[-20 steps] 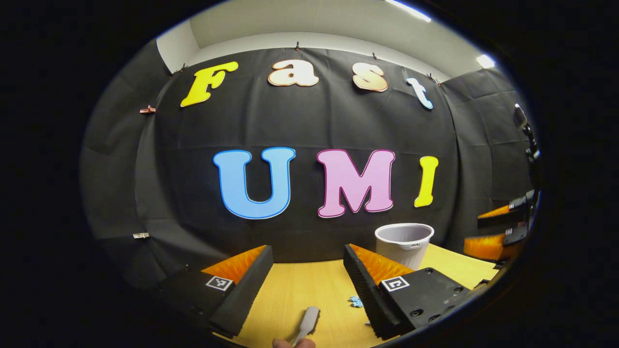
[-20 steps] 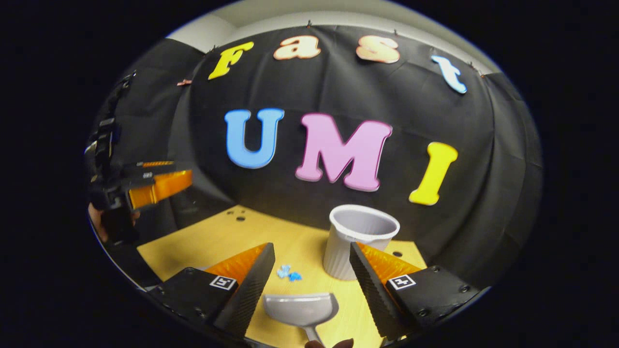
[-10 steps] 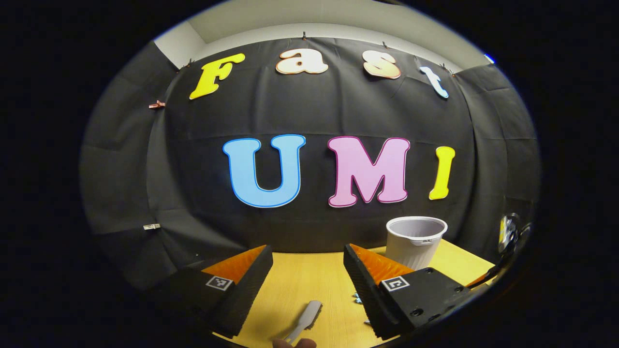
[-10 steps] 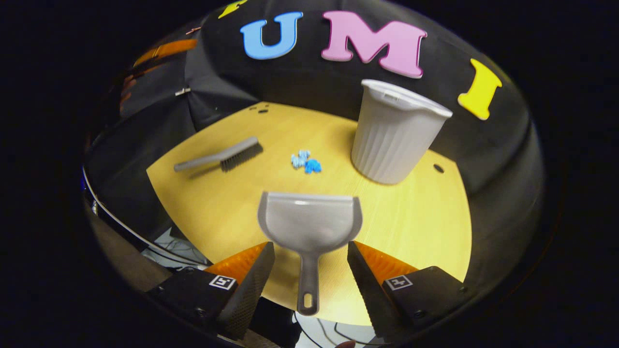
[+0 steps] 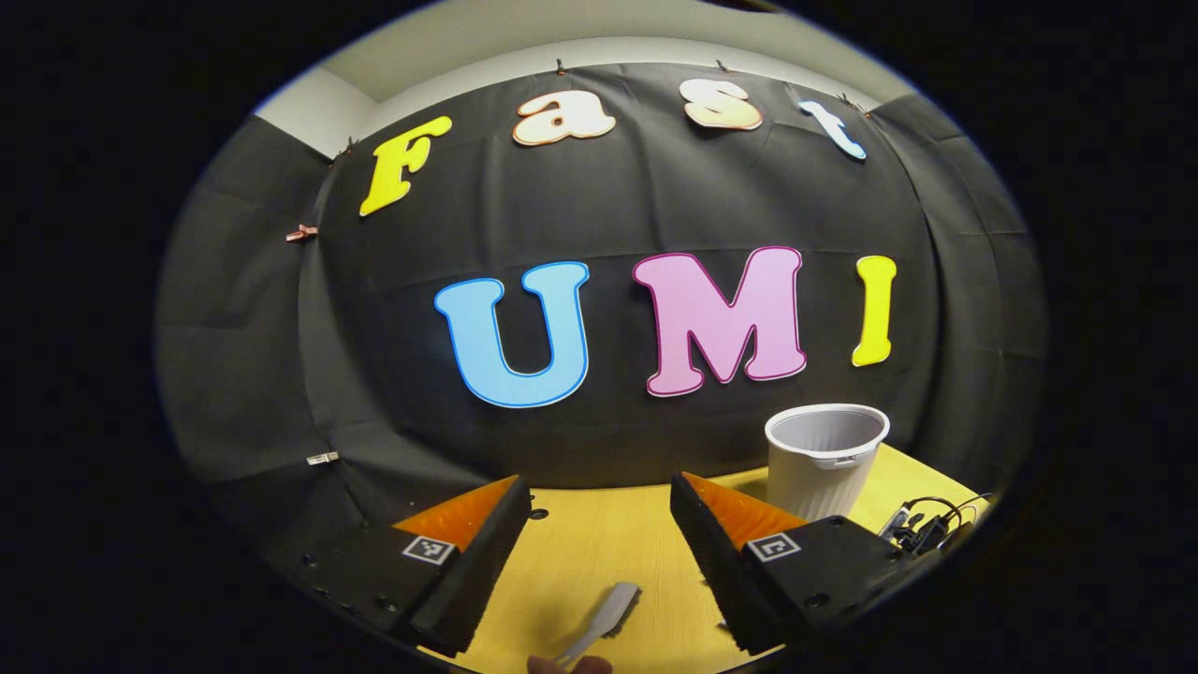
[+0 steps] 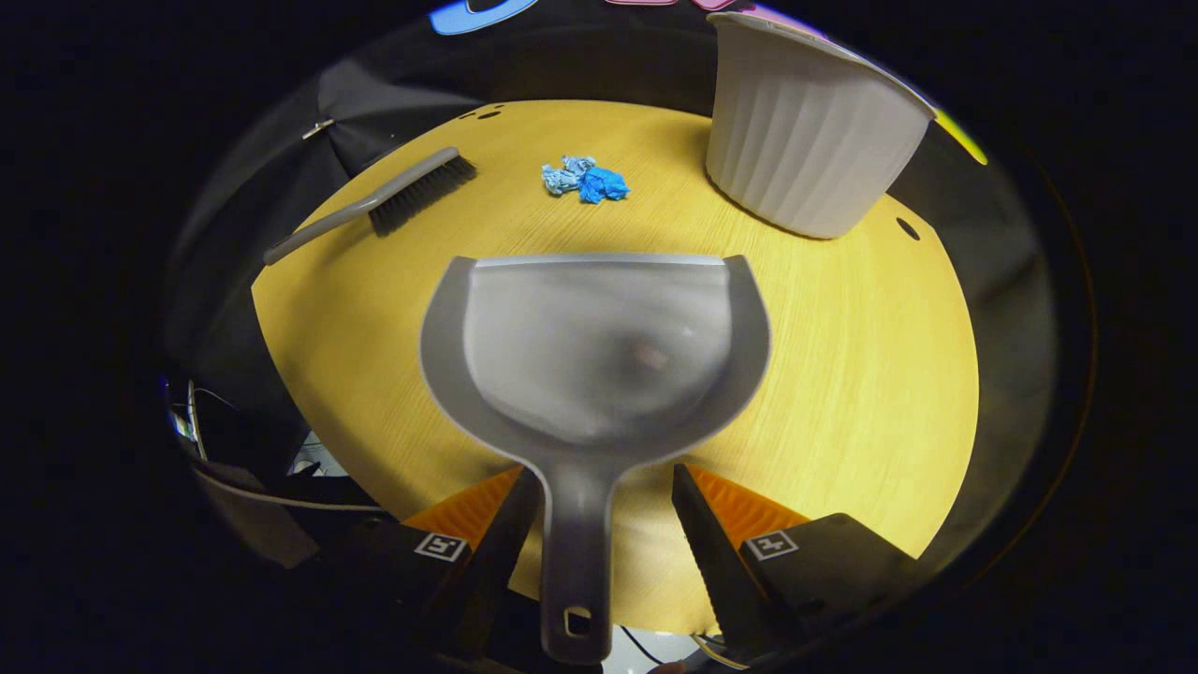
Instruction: Pick up the small broom and dustpan from the desktop, sweep the trash into the dustpan with the broom, and then empty the trash into the garbage bin.
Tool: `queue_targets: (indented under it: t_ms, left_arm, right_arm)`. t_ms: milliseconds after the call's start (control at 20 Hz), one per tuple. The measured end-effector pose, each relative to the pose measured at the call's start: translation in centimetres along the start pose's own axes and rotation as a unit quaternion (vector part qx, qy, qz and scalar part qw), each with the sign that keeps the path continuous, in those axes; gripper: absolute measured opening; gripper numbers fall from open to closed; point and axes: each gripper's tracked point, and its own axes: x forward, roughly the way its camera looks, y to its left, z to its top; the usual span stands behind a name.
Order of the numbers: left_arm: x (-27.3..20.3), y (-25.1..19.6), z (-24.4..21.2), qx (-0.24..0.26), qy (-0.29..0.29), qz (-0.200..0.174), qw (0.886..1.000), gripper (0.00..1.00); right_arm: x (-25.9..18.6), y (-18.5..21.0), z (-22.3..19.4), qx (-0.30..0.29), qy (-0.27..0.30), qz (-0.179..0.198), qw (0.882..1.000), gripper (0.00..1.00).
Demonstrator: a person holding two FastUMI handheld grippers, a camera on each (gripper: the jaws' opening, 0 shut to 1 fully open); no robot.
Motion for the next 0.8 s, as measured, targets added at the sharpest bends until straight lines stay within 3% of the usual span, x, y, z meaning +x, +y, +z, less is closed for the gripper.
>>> queue_targets:
  t_ms: [250, 300, 400, 550, 700, 750, 800]
  left_arm:
    - [1.1, 2.2, -2.0, -0.022, 0.025, -0.003, 0.999, 0.97]
    - [1.2, 2.9, -2.4, -0.025, 0.027, 0.0, 0.999, 0.97]
    - [1.2, 3.6, -3.1, -0.042, 0.031, -0.005, 0.999, 0.97]
    - [1.5, 4.4, -4.6, -0.049, 0.038, -0.013, 0.998, 0.98]
    - [2.1, 4.8, -6.9, -0.055, 0.055, -0.03, 0.996, 0.97]
    - [2.3, 4.8, -7.6, -0.052, 0.061, -0.038, 0.996, 0.97]
    - [2.4, 4.9, -8.3, -0.047, 0.065, -0.046, 0.996, 0.97]
  right_arm:
    - [1.9, 0.3, 0.1, 0.005, 0.013, -0.014, 1.0, 0.89]
    - [1.6, 0.2, 0.2, 0.005, 0.01, -0.016, 1.0, 0.65]
    - [1.5, 0.2, 0.1, 0.026, 0.016, -0.022, 0.999, 0.45]
    - [1.5, 0.1, 0.3, 0.042, 0.01, -0.029, 0.999, 0.45]
    - [1.2, 0.6, 0.1, 0.044, 0.021, -0.02, 0.999, 0.38]
    - [0.9, 0.6, 0.4, 0.039, 0.014, -0.021, 0.999, 0.3]
    - [0.7, 0.7, 0.8, 0.033, 0.003, -0.022, 0.999, 0.45]
